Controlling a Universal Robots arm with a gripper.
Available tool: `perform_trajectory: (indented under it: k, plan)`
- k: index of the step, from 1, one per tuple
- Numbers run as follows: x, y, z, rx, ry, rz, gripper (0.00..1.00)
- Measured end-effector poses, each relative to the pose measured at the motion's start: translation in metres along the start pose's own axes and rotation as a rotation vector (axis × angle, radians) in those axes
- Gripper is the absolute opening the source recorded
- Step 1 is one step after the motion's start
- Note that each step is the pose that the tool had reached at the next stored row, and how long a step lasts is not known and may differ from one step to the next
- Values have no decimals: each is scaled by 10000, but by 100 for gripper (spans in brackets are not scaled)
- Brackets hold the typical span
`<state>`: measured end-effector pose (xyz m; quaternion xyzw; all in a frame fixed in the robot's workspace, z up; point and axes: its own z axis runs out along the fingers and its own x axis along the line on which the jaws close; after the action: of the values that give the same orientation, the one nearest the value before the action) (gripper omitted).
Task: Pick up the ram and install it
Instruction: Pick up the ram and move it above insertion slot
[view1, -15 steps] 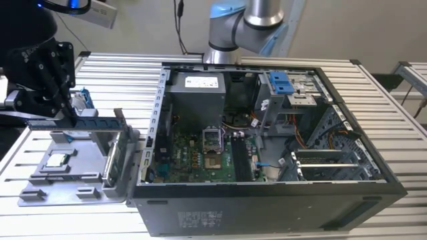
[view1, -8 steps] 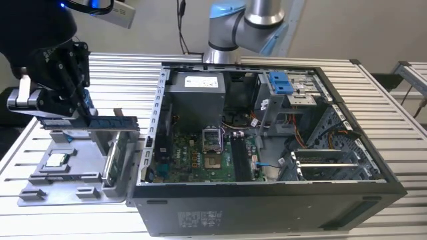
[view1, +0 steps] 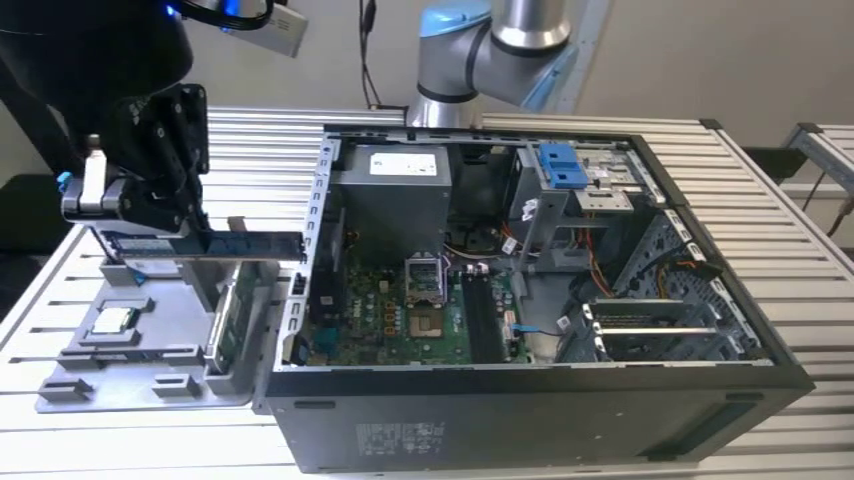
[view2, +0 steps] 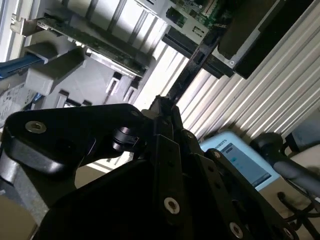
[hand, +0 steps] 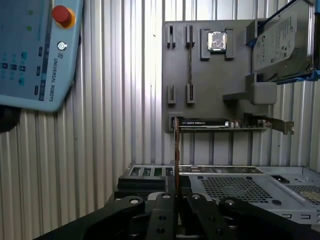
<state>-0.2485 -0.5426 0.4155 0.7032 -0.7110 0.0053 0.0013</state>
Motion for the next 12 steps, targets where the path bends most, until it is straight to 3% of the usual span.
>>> perform_trajectory:
  k: [12]
  plan:
    - [-26,-266,1,1,0,-56,14]
